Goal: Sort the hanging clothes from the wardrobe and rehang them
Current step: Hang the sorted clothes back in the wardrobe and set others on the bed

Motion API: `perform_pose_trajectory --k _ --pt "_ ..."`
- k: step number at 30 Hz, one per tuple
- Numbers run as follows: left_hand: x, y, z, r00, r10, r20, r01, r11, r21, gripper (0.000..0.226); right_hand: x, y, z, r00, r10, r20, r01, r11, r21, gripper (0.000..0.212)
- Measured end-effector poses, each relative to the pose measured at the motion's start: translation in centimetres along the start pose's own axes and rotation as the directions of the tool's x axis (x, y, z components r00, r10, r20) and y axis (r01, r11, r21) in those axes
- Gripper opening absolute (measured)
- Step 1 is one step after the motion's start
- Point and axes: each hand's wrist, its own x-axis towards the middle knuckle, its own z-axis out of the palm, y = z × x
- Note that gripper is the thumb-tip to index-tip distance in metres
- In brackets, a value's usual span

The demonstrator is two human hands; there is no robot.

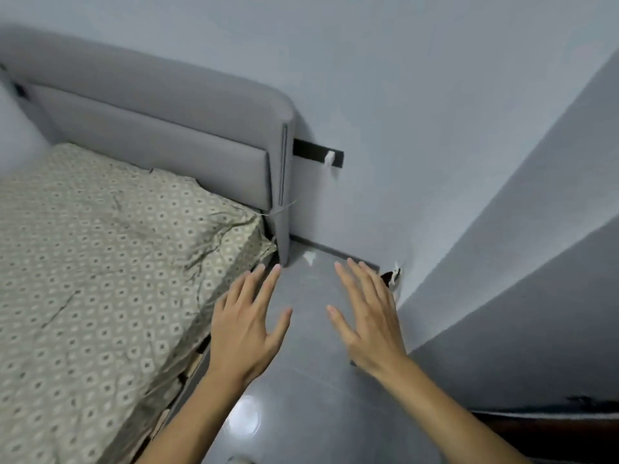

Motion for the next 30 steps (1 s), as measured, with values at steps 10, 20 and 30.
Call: perform_pose_trajectory --k 10,20,30 --pt "-7.9 -24.5 -8.8 0.880 -0.453 -0.146 0.468 0.878 0.098 0.070 10.2 -21.9 16.0 0.891 -0.398 0.219 0.379 0.917 0.124 0.066" --pt "-19.1 -37.1 -14.9 0.542 -0.789 -0.289 0.840 0.518 0.160 0.070 14.0 -39.8 30.7 0.574 -0.720 0.390 0.633 0.693 0.347 0.069" --pt "-29.6 -43.0 -18.6 0.097 -0.911 -0.401 0.994 0.069 0.083 0.071 10.3 -55.6 40.8 0.201 -0.874 0.442 0.662 0.454 0.596 0.070"
